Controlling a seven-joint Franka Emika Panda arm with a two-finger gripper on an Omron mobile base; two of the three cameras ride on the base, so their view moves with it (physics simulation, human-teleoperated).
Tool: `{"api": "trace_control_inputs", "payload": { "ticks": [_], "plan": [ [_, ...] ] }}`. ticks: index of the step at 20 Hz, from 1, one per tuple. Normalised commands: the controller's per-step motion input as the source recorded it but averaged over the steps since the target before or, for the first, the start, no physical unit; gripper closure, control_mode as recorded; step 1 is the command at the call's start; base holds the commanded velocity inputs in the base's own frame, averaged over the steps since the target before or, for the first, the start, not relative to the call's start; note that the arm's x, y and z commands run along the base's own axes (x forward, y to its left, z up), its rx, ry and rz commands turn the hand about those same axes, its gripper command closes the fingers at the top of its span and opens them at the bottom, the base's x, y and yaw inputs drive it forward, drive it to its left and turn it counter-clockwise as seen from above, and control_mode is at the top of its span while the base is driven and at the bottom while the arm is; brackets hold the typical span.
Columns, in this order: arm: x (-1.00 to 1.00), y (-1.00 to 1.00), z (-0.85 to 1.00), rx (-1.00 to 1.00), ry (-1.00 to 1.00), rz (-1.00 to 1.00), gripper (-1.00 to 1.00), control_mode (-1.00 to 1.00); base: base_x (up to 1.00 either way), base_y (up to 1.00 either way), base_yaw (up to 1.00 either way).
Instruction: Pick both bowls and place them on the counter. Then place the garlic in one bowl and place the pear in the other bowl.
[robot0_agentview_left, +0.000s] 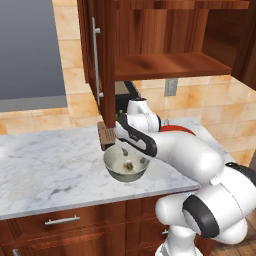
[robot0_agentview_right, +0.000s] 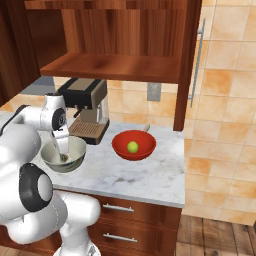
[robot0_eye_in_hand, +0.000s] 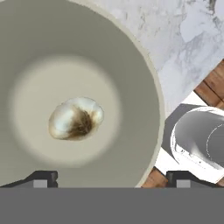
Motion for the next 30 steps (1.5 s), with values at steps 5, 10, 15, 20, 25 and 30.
{"api": "trace_control_inputs", "payload": {
  "ticks": [5,10,15,20,25,30],
  "plan": [
    [-0.42,-0.22,0.28,0.0,-0.19,0.02,-1.0,-1.0,0.0,0.0,0.0],
    [-0.46,-0.22,0.28,0.0,-0.19,0.05,-1.0,-1.0,0.0,0.0,0.0],
    [-0.48,-0.18,0.33,0.0,-0.01,0.11,-1.0,-1.0,0.0,0.0,0.0],
    [-0.6,-0.12,0.25,0.0,-0.05,0.13,-1.0,-1.0,0.0,0.0,0.0],
    [-0.64,-0.01,0.16,-0.01,-0.08,0.05,-1.0,-1.0,0.0,0.0,0.0],
    [-0.6,0.0,0.1,-0.04,-0.05,0.04,-1.0,-1.0,0.0,0.0,0.0]
  ]
}}
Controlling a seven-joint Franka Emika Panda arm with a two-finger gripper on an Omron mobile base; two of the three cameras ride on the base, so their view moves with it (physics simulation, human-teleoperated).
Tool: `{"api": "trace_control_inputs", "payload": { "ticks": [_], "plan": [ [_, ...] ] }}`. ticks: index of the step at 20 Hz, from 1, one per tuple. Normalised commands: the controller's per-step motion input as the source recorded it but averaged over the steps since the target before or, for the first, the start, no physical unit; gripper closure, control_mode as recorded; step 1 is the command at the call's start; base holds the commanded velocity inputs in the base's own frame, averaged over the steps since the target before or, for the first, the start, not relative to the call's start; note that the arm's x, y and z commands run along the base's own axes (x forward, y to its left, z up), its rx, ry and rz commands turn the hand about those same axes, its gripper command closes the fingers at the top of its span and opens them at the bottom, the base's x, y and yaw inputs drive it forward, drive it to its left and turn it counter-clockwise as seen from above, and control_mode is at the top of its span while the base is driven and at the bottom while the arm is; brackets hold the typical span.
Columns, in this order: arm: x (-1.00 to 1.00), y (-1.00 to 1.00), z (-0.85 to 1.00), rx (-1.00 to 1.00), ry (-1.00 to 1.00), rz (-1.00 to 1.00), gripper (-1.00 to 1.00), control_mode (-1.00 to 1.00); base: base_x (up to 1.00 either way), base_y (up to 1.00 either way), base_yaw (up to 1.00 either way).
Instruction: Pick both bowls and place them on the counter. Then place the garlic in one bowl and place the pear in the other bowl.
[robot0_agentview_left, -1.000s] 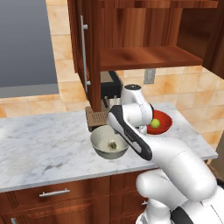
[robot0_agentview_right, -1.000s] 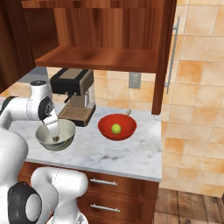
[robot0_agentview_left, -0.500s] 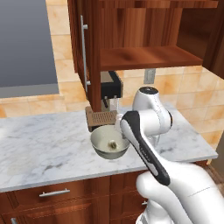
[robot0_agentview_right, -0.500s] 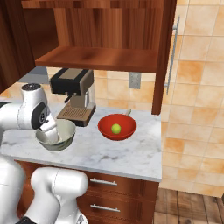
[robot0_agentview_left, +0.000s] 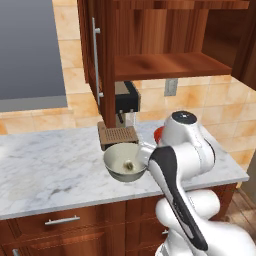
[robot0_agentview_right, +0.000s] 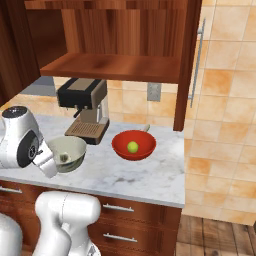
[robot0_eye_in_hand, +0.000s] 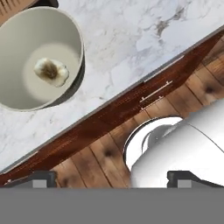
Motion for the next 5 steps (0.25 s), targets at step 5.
{"api": "trace_control_inputs", "payload": {
  "ticks": [5],
  "plan": [
    [-0.45,-0.16,0.22,-0.09,-0.11,0.13,-1.0,-1.0,0.0,0.0,0.0]
  ]
}}
